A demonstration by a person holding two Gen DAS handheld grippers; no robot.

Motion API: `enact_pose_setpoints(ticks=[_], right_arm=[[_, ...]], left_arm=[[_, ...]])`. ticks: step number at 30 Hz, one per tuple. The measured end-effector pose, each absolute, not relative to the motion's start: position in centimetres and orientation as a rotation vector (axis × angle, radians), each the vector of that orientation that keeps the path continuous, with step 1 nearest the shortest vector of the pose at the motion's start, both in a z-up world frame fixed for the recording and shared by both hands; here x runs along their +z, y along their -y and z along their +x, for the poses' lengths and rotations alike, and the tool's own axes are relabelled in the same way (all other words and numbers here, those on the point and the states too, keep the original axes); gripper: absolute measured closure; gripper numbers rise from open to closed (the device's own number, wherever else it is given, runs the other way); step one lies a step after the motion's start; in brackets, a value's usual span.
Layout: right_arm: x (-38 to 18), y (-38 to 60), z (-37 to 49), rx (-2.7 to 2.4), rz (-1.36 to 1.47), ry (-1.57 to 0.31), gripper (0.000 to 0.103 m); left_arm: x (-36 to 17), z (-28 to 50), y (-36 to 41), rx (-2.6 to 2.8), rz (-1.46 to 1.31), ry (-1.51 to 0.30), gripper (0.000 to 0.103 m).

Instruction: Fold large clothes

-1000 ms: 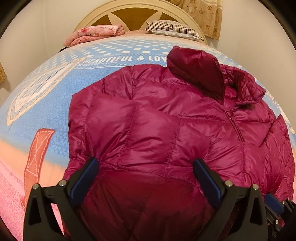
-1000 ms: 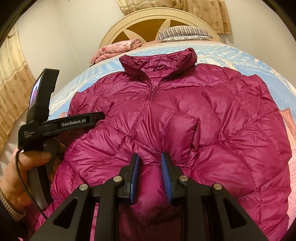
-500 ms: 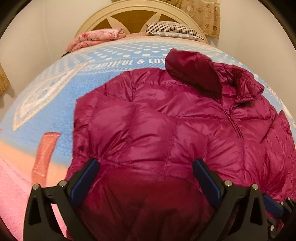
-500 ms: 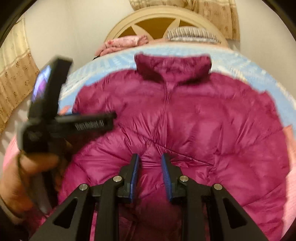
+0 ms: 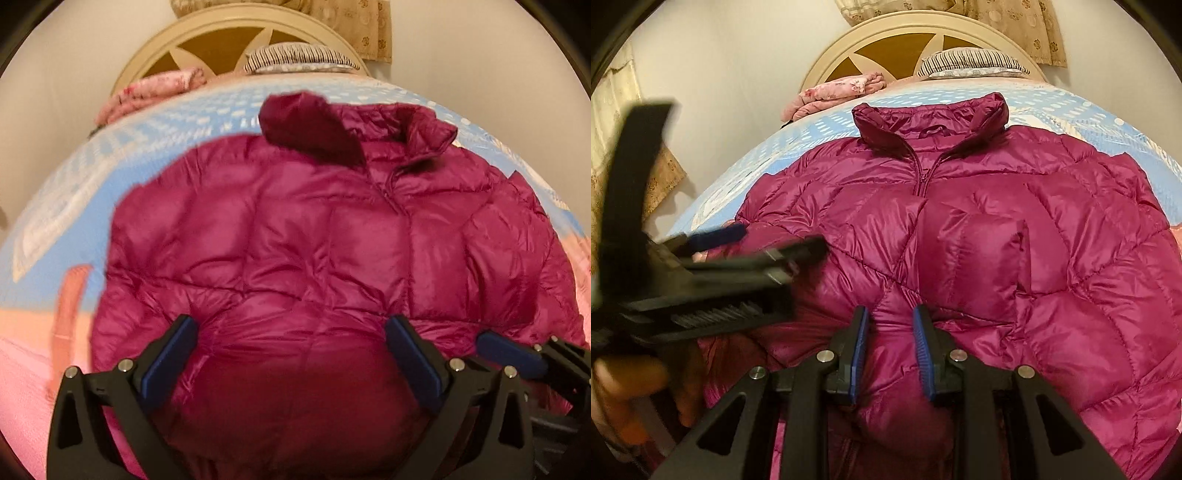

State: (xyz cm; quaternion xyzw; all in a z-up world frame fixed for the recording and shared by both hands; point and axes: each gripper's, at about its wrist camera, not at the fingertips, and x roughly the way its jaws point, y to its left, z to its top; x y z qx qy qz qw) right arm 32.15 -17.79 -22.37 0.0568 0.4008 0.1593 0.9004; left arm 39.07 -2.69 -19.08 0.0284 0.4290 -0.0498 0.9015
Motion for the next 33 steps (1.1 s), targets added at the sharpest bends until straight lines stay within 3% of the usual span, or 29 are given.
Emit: enact_pose_setpoints(ticks=[11, 15, 21, 33], right_arm=[[-20.8, 19.8, 32.1, 0.370, 0.231, -0.875, 0.076], [-17.7, 21.5, 32.7, 0.353, 0.202, -0.824, 0.047], [-19.4, 23.0, 35.3, 0.314, 0.162, -0.902, 0.046], [-13.8, 26.7, 50.4, 0.209, 0.320, -0.903, 0.046]], left_arm=[[-19.2, 39.2, 3.0, -0.095, 0.061, -0.882, 0.000], [-19.3, 39.1, 2.8, -0.104, 0.045, -0.887, 0.000], [-19.3, 39.1, 2.6, -0.104, 0.044, -0.884, 0.000], [-19.3, 39.1, 2.7, -0.113, 0.028, -0.880, 0.000]])
